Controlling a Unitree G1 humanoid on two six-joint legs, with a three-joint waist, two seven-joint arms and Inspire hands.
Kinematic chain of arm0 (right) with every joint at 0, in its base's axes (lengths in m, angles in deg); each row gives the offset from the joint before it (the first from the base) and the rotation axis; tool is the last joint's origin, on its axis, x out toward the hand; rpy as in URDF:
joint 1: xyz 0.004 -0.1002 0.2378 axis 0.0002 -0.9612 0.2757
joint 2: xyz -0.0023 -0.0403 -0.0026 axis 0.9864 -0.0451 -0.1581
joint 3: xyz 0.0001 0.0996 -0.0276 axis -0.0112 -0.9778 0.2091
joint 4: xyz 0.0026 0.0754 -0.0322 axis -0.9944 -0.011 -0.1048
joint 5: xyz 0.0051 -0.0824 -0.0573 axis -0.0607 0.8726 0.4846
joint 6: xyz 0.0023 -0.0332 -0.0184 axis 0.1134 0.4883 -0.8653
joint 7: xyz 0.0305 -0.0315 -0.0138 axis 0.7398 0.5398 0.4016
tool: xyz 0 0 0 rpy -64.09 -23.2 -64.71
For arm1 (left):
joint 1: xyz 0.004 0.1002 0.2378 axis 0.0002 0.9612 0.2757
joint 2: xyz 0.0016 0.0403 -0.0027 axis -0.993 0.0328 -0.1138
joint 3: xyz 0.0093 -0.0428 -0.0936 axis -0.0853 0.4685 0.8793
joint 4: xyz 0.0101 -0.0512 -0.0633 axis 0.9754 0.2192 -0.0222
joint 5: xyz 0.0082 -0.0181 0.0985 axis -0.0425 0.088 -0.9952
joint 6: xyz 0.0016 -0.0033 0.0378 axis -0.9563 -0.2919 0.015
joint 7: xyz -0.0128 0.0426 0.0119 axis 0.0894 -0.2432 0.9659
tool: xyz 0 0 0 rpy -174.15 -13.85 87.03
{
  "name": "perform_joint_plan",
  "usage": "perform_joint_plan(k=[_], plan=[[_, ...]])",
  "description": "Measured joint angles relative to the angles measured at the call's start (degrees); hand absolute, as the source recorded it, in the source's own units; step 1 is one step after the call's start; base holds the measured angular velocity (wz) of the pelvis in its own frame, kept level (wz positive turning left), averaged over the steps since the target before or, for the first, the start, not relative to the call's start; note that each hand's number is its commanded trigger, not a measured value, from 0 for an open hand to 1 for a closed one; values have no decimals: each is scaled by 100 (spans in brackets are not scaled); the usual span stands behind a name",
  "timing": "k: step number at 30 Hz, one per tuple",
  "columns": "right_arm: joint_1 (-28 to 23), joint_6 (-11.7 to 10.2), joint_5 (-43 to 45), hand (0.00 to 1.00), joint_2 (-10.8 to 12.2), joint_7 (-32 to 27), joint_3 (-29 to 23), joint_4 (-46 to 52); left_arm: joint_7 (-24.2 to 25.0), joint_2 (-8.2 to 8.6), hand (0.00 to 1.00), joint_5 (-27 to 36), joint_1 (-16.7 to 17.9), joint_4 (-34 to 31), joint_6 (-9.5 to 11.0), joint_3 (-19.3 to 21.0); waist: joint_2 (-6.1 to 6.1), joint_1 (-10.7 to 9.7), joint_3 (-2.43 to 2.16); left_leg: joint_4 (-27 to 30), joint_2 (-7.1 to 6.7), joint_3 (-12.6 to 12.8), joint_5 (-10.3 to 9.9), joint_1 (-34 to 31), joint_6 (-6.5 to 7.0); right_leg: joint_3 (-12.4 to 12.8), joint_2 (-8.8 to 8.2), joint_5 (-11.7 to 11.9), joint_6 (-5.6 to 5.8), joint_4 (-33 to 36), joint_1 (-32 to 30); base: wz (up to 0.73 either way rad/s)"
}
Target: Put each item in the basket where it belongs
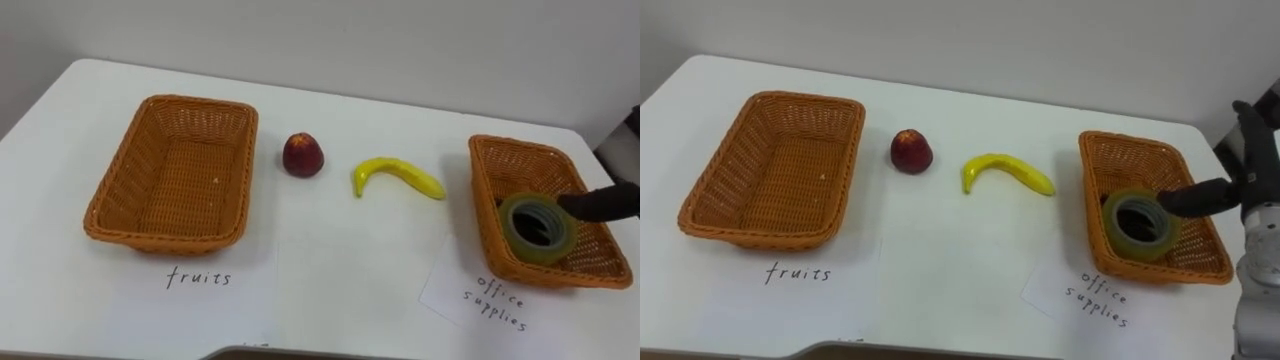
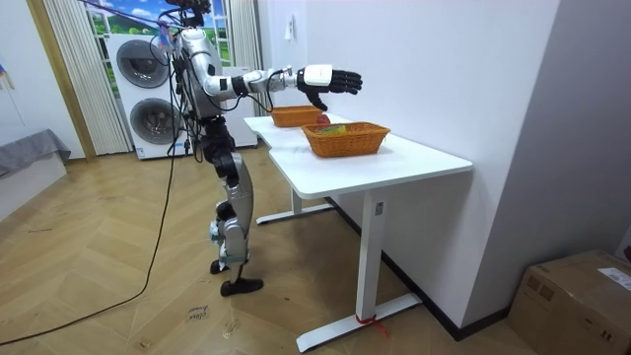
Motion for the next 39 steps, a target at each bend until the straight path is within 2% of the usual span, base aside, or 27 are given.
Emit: perform_joint_plan(k=[4,6,14,17,18,22,27,34,39], plan=[[50,4,172,0,-2,48,1,620,8,14,0,2,-36,173,-11,2,60,23,-23,-1,-1,66,0,-13,2,69,2,0,0,39,-57,-9],[138,0,174,0,-4,48,2,774,11,10,0,5,-32,190,-11,2,87,2,-20,1,-1,68,1,-11,1,71,2,0,0,49,-60,0],[166,1,172,0,-18,64,57,980,7,28,0,4,-105,308,-13,-20,66,139,-18,3,-7,70,0,-14,2,72,-4,-1,1,47,-73,0],[227,6,182,0,-19,112,267,980,-7,26,0,5,-122,305,-14,-23,61,169,-17,4,-6,68,0,-25,2,74,-1,-1,1,45,-81,0],[263,9,169,0,-18,118,357,979,-21,17,0,9,-151,304,-16,-54,32,178,-25,7,-6,66,0,-29,2,72,-1,-1,2,43,-83,0],[468,14,-48,0,-19,118,509,979,-62,-4,0,10,-214,302,-8,-78,-41,281,-5,19,-12,26,1,-60,2,-4,-12,-3,4,22,-78,4],[730,15,-171,0,-19,118,679,1006,-59,-39,0,6,-111,305,-23,-80,-157,302,3,23,-13,-48,-4,-95,8,-88,-18,-6,6,-12,-63,9],[895,4,-479,0,-19,118,708,997,-60,-63,0,9,-42,305,-30,-151,-140,439,15,29,-22,-125,-10,-117,21,-190,-38,-6,8,-8,-44,7],[895,-3,-508,0,-19,119,918,996,-61,-57,0,6,14,306,-25,-308,-123,433,24,40,-21,-139,-10,-126,19,-254,-49,-7,10,-9,-37,1]])
